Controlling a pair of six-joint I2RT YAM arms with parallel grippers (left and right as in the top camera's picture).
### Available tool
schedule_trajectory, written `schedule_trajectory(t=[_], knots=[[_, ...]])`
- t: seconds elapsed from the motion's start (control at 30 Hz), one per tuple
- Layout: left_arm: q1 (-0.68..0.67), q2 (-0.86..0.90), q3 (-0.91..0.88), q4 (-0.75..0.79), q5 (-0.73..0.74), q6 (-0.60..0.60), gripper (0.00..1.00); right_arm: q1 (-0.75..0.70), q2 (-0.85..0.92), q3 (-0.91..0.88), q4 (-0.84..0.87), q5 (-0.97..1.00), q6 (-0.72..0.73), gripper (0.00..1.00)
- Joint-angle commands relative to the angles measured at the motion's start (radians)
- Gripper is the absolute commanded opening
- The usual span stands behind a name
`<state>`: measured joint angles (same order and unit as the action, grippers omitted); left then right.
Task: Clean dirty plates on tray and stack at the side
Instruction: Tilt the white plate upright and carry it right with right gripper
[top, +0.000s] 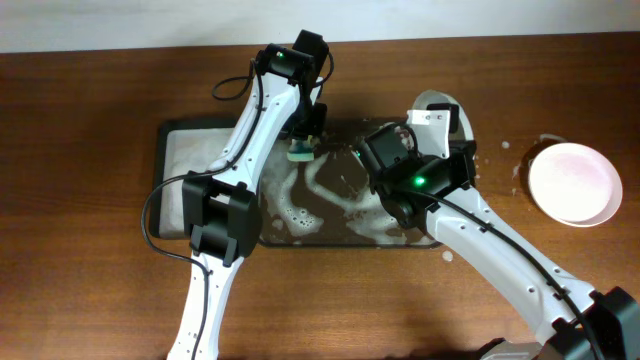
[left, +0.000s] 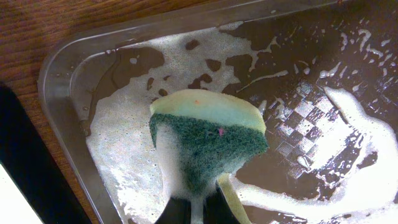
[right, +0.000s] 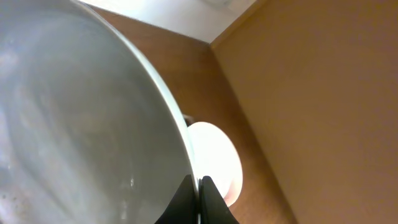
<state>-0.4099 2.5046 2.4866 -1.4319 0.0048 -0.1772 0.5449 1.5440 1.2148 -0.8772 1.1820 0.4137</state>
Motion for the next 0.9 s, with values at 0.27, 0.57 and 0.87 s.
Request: schedule_trajectory(t=[0.27,0.57,0.87], knots=[[0.0,0.0,0.012,0.002,0.015,-0.01,0.01,0.003,0.002,-0.005,-0.016,-0.105,0.014,0.04],[-0.002,0.0,0.012,0.002,0.015,-0.01,0.01,0.005,0.008,-0.011,0.002,0.012,0.014,0.04],[-0.002,0.0,0.012,0.002,0.015,-0.01,0.01,-0.014,-0.094,0.007,0.002,0.049,0.077,0.04]])
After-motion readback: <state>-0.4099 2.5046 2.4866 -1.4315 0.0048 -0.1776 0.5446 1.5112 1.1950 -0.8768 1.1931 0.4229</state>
